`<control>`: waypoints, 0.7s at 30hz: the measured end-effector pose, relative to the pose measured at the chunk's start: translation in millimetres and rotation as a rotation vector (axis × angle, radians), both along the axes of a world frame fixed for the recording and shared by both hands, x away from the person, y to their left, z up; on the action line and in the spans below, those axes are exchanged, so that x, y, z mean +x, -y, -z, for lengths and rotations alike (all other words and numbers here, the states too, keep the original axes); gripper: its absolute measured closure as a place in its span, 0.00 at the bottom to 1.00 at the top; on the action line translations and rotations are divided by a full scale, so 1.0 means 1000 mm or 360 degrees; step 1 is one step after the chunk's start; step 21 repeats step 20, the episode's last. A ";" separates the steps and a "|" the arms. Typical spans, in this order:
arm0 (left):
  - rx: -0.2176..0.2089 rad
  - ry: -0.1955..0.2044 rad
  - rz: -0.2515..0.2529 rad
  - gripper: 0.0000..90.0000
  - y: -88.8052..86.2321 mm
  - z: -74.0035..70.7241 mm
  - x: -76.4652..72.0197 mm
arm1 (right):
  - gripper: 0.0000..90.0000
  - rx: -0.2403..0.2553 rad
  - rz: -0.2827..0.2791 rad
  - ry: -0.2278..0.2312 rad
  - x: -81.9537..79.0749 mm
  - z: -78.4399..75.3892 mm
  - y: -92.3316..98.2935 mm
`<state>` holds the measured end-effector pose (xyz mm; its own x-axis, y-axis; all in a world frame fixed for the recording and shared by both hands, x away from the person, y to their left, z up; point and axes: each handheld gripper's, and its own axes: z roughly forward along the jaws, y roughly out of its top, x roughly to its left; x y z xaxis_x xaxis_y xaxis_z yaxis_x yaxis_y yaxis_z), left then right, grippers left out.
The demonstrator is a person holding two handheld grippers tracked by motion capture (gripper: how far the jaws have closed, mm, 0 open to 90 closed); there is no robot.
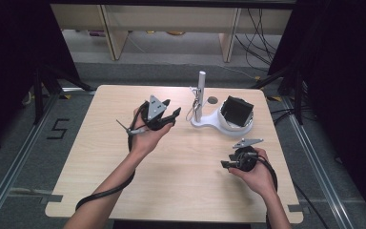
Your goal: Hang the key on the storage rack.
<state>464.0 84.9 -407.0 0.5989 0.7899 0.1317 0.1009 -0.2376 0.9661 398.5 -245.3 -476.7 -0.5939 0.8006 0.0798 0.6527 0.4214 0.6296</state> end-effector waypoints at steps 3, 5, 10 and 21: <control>0.0008 -0.0010 -0.0011 0.49 -0.013 0.007 -0.007 | 0.59 -0.0007 0.0008 -0.0031 0.000 -0.001 0.000; 0.0012 -0.0016 -0.0027 0.48 -0.022 0.012 -0.012 | 0.59 -0.0006 0.0003 -0.0021 0.000 -0.001 0.000; 0.0043 -0.0035 -0.0054 0.46 -0.047 0.034 -0.028 | 0.59 -0.0002 -0.0012 0.0030 0.001 0.002 0.002; -0.0055 -0.0144 -0.0111 0.44 -0.085 0.089 -0.063 | 0.59 0.0000 -0.0008 -0.0006 0.000 -0.002 0.003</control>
